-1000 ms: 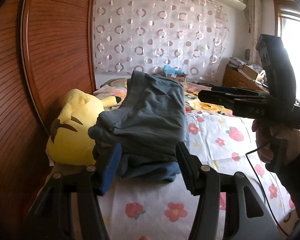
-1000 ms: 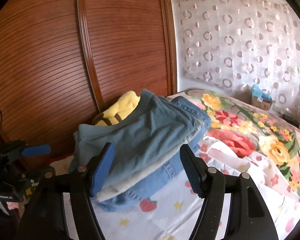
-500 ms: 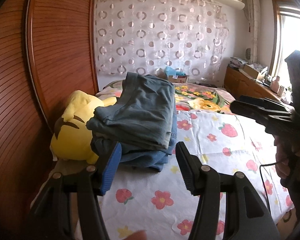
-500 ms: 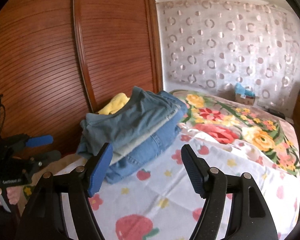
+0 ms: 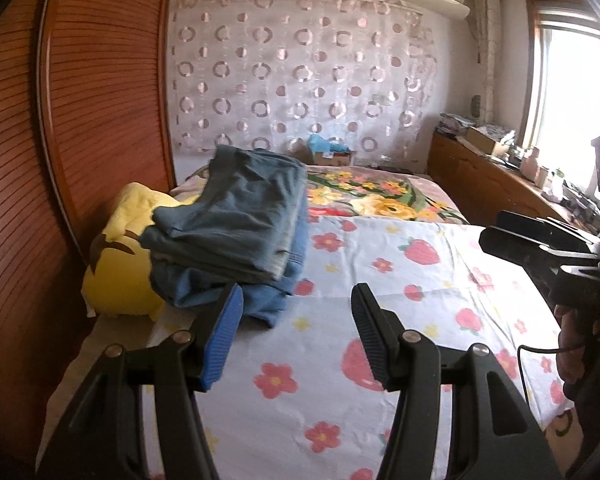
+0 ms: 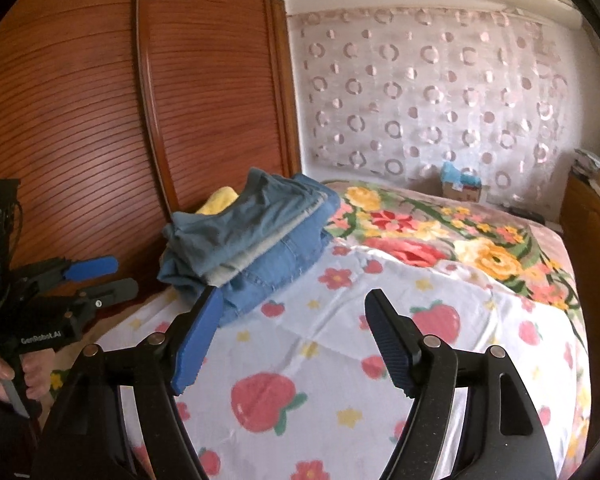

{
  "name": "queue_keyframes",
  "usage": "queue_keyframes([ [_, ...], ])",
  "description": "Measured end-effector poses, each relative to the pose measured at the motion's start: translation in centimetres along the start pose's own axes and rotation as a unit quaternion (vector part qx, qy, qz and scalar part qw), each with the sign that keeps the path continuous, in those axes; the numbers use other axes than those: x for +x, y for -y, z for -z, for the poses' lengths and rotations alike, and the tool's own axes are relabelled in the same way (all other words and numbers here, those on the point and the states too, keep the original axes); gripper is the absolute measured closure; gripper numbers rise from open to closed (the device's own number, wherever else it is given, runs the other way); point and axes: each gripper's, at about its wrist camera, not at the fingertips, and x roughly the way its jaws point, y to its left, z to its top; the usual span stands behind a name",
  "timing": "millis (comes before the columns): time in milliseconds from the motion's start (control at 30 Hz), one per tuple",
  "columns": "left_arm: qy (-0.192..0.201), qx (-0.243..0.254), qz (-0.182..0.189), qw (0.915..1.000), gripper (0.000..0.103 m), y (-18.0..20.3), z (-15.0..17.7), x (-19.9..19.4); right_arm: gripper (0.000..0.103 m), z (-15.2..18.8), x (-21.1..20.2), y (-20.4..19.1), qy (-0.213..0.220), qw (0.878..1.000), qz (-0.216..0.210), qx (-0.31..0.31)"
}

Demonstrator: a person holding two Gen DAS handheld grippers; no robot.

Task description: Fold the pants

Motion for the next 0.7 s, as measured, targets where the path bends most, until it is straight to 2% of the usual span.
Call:
queue_keyframes([
  [200, -0.003, 0.014, 0.024, 0.9996, 0.047, 2.1, 0.9, -1.0, 0.026, 2.0, -2.9, 0.5, 0.001, 0.999, 0.029, 0.014],
  [367, -0.001, 0.023, 0.033, 0.9992, 0.047, 3.7, 1.7, -2.2, 0.021, 3.6, -5.5, 0.7, 0.008, 0.998, 0.051, 0.024],
  [700, 0.009, 0.034, 0.050, 0.9981, 0.047, 6.3, 2.4, -4.3, 0.020, 6.5, -10.9, 1.9, 0.025, 0.993, 0.102, 0.057],
])
